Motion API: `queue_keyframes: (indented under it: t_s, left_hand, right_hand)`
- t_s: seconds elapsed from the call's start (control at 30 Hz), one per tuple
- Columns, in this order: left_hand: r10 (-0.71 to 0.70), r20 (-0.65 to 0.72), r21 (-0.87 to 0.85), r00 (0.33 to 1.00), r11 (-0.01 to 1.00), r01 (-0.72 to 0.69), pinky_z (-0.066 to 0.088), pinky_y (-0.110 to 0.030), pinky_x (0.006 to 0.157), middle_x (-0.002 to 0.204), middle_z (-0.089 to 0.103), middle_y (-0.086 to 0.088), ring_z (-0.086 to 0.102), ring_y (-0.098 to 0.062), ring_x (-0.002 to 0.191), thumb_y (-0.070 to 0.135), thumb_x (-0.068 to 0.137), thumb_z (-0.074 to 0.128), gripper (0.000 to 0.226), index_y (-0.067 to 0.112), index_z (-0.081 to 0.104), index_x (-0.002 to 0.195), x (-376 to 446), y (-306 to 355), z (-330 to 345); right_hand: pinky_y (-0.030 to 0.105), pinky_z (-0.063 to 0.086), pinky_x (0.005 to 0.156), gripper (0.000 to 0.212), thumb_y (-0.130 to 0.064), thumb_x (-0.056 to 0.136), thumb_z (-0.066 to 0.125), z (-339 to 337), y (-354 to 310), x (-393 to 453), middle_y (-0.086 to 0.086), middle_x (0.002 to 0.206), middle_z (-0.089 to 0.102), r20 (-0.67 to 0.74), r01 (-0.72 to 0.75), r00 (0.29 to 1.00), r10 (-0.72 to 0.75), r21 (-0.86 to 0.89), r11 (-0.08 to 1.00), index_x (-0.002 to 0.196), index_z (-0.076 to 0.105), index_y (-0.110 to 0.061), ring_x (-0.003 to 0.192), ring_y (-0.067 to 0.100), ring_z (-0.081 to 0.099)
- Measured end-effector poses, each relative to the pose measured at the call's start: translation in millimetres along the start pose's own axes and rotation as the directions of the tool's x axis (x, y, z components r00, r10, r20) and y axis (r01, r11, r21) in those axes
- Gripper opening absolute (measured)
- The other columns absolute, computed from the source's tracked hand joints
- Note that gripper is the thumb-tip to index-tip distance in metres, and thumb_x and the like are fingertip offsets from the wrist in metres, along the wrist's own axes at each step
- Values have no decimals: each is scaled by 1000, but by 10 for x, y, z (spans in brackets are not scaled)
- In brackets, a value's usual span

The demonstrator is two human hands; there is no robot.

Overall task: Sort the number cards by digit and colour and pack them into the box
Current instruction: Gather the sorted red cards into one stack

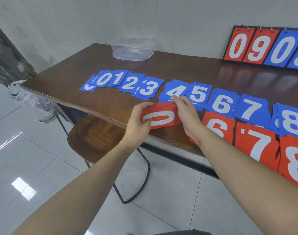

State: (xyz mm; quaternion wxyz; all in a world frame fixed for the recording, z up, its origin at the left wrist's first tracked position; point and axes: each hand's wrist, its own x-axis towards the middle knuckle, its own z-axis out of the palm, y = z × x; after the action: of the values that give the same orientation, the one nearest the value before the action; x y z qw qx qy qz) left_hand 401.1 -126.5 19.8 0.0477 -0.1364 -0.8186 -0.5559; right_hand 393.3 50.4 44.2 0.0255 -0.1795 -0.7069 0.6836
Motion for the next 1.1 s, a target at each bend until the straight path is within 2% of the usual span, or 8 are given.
queue_keyframes:
  t_s: [0.1, 0.2, 0.4, 0.53, 0.7, 0.87, 1.0, 1.1]
  left_hand:
    - [54, 55, 58, 997, 997, -57, 49, -13, 96, 127, 40, 35, 41, 20, 121, -5, 96, 58, 63, 40, 41, 137, -89, -37, -15]
    - [53, 15, 64, 998, 996, -54, 50, -9, 88, 123, 45, 33, 46, 17, 117, -6, 96, 58, 59, 39, 46, 132, -90, 15, -44]
    - [-335, -54, -423, 941, 861, 282, 61, -30, 75, 117, 59, 14, 63, -12, 106, -1, 88, 72, 55, 37, 55, 124, -84, 235, 7]
    - [-475, 100, -696, 874, 594, 403, 61, -42, 84, 123, 65, 0, 68, -24, 109, -2, 85, 74, 60, 29, 52, 131, -217, 317, 106]
    - [-520, 204, -792, 829, 411, 452, 61, -44, 82, 124, 70, -8, 72, -31, 106, -9, 86, 67, 61, 24, 51, 136, -444, 339, 408]
    - [-509, 305, -802, 805, 319, 505, 54, -42, 100, 129, 68, -14, 65, -32, 119, -7, 93, 57, 49, 6, 52, 140, -746, 371, 696]
    - [-585, 239, -816, 775, 312, 486, 59, -36, 89, 122, 71, -13, 71, -28, 109, -2, 93, 59, 39, 5, 57, 132, -972, 396, 849]
    - [-652, 156, -824, 742, 328, 461, 58, -41, 89, 119, 73, -10, 73, -26, 102, -3, 92, 61, 42, 13, 57, 131, -1050, 398, 923]
  right_hand:
    - [12, 44, 56, 33, -52, 99, 56, 11, 60, -56, -8, 80, 69, 28, 27, 999, -25, -61, 998, 93, 56, -19, 65, -2, 68]
    - [22, 41, 67, 35, -57, 100, 48, -23, 36, -71, -6, 93, 68, 57, 36, 998, -27, -171, 985, 94, 55, -23, 85, 5, 64]
    - [17, 42, 75, 26, -45, 103, 50, -423, 9, -124, -15, 109, 58, 88, 255, 967, -240, -300, 919, 123, 47, -30, 100, -1, 57]
    - [26, 51, 79, 14, -29, 100, 56, -1022, 102, -228, -12, 102, 64, 169, 343, 938, -302, -568, 748, 114, 56, -26, 92, 2, 61]
    - [38, 50, 83, 28, -40, 94, 48, -1582, 260, -350, -8, 92, 72, 308, 409, 897, -318, -850, 331, 96, 73, -26, 94, 21, 62]
    - [42, 49, 97, 36, -41, 87, 46, -1628, 451, -493, -16, 112, 73, 526, 591, 798, -295, -780, 206, 106, 76, -32, 111, 17, 65]
    - [29, 42, 102, 42, -33, 88, 48, -1528, 552, -583, -15, 126, 65, 614, 663, 746, -256, -721, 203, 124, 69, -27, 119, 14, 58]
    - [28, 39, 80, 26, -31, 93, 58, -1540, 557, -604, -12, 129, 51, 593, 654, 755, -280, -714, 249, 118, 58, -25, 98, 16, 55]
